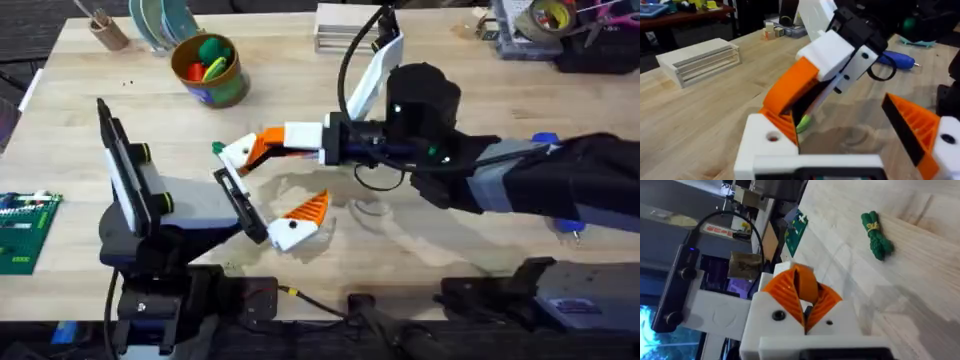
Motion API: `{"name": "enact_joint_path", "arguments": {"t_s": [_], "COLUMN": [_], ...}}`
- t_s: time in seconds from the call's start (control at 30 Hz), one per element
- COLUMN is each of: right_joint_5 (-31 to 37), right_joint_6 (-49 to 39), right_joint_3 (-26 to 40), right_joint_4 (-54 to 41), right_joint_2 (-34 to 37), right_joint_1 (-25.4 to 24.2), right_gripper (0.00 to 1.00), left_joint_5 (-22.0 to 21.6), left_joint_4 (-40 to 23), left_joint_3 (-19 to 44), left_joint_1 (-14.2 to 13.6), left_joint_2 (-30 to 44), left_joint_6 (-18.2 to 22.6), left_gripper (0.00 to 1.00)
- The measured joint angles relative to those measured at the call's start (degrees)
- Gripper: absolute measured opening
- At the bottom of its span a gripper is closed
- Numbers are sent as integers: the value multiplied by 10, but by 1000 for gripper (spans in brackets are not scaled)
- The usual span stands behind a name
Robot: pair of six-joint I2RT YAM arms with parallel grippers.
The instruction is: Pick up the gripper from the table and insert it into the empty holder that is missing its gripper. Then pick up a screw, insert it into the mounting hole, and use the screwdriver to tighten it. Finally, clean up the table by picking up the vegetable and placing it into the bucket.
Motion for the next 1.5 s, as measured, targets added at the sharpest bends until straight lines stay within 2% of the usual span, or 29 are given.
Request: {"name": "enact_joint_path", "arguments": {"t_s": [0.57,0.83,0.9,1.03,1.1,1.27,1.5], "right_joint_5": [44,31,13,-35,-72,-149,-212], "right_joint_6": [-4,-4,-4,-4,-4,5,21], "right_joint_3": [0,0,0,0,4,13,15], "right_joint_4": [0,0,0,-3,0,2,2], "right_joint_2": [0,0,0,1,7,16,16], "right_joint_1": [27,24,16,-2,-8,-27,-83], "right_gripper": [9,16,66,294,429,579,850], "left_joint_5": [-2,-2,1,21,46,125,159], "left_joint_4": [-2,-2,-1,1,0,2,2], "left_joint_3": [0,0,0,0,0,1,1], "left_joint_1": [7,7,7,7,2,-19,-19], "left_joint_2": [0,0,0,0,0,0,0], "left_joint_6": [-2,-2,-1,4,6,12,14], "left_gripper": [993,993,993,993,993,993,993]}}
